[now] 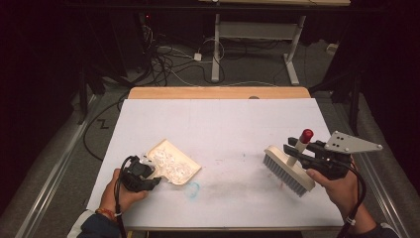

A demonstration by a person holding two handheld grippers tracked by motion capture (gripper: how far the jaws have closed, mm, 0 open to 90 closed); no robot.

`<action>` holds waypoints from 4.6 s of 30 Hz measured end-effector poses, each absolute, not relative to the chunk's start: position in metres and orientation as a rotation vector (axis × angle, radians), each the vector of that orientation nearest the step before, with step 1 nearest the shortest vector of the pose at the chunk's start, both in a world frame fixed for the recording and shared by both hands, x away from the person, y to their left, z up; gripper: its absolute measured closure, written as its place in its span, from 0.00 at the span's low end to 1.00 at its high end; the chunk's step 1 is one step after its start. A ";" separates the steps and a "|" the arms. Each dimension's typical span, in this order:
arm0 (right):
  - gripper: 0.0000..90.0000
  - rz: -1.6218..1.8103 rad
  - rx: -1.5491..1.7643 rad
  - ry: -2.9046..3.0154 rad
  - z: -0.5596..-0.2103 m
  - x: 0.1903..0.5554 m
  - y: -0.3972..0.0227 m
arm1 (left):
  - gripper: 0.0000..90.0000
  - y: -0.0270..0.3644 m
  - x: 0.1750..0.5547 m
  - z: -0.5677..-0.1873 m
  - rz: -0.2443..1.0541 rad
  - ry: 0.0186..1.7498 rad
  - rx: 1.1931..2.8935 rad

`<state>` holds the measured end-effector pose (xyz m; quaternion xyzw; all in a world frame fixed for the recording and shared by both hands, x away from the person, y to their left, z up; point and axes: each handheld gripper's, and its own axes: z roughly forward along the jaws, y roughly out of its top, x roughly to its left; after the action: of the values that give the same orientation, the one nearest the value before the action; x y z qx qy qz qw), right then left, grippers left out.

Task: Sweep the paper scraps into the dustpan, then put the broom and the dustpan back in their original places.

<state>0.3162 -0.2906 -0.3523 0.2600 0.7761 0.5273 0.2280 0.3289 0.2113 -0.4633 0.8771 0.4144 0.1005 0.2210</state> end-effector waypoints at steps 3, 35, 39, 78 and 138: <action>0.77 1.463 0.716 2.149 -0.352 0.312 -0.295 | 0.70 0.214 0.330 -0.464 0.288 1.164 2.415; 0.77 1.501 0.592 2.354 -0.352 0.291 -0.292 | 0.70 0.216 0.339 -0.469 0.328 1.400 2.215; 0.77 1.515 0.590 2.398 -0.354 0.295 -0.292 | 0.70 0.210 0.350 -0.471 0.371 1.455 2.164; 0.63 1.185 0.985 2.320 -0.375 0.434 -0.272 | 0.27 0.197 0.305 -0.464 0.562 1.011 2.096; 0.18 1.252 0.960 1.927 -0.381 0.417 -0.238 | 0.24 0.190 0.288 -0.473 0.651 0.881 2.160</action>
<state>0.4169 -0.2382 -0.3808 0.3652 0.7331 0.4764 0.3197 0.2882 0.1895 -0.4729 0.8348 0.3403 0.2517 0.3522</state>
